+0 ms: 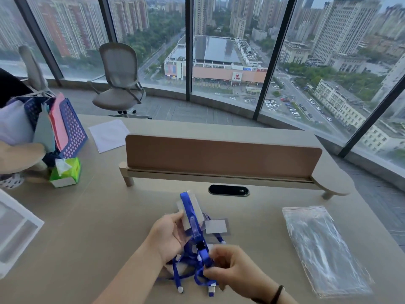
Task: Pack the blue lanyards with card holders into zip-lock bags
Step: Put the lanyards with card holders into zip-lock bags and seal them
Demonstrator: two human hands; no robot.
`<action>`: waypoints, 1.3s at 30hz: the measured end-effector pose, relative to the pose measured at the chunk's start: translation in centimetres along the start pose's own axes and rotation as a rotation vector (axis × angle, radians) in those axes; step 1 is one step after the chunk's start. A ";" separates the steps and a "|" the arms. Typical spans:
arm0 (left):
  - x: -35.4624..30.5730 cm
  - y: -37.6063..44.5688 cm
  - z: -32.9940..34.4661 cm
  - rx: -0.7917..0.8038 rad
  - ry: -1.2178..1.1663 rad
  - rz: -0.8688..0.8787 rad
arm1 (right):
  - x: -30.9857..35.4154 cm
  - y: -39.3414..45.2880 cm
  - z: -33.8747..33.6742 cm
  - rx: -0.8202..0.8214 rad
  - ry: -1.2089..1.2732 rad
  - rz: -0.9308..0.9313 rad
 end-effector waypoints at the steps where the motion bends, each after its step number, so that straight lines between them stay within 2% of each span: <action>1: -0.5 -0.2 0.2 0.015 0.007 0.017 | -1.7 0.1 0.1 0.006 -0.030 0.047; 4: -1.1 -0.7 0.5 0.028 0.070 0.051 | -4.5 0.7 -1.2 -0.062 -0.127 0.133; 7: -0.7 -1.0 0.8 0.047 0.167 0.015 | -5.2 1.1 -2.2 -0.086 -0.202 0.165; 11: 0.8 -1.3 1.4 0.122 0.457 -0.044 | -4.0 2.2 -4.3 -0.152 -0.342 0.126; 14: 1.4 -1.4 1.7 0.138 0.640 -0.035 | -0.9 2.9 -5.1 -0.176 -0.422 -0.022; 18: 2.0 -1.0 2.0 0.155 0.671 -0.032 | 0.9 3.0 -4.9 -0.140 -0.167 -0.079; 24: 3.2 -0.6 3.0 0.244 0.688 -0.018 | -2.0 2.1 -3.7 -0.069 0.479 -0.024; 29: 4.5 -0.2 3.6 0.305 0.774 -0.020 | -5.1 1.9 -4.9 -0.307 0.543 0.106; 33: 6.3 0.1 4.1 0.351 0.718 -0.107 | -6.9 0.8 -5.4 -0.486 0.646 0.188; 36: 7.6 0.5 4.7 0.393 0.697 -0.154 | -7.9 -0.3 -5.9 -0.563 0.699 0.203; 39: 8.9 0.8 6.2 0.465 0.781 -0.149 | -8.7 -1.6 -6.6 -0.585 0.749 0.201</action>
Point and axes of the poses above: each hand's wrist, its own y-axis towards the middle knuckle, its own z-axis out of the palm, x = y × z, the point moved 10 cm from there along y, towards the middle knuckle, and after that the axes turned 2 degrees about z, right-handed, at the moved point
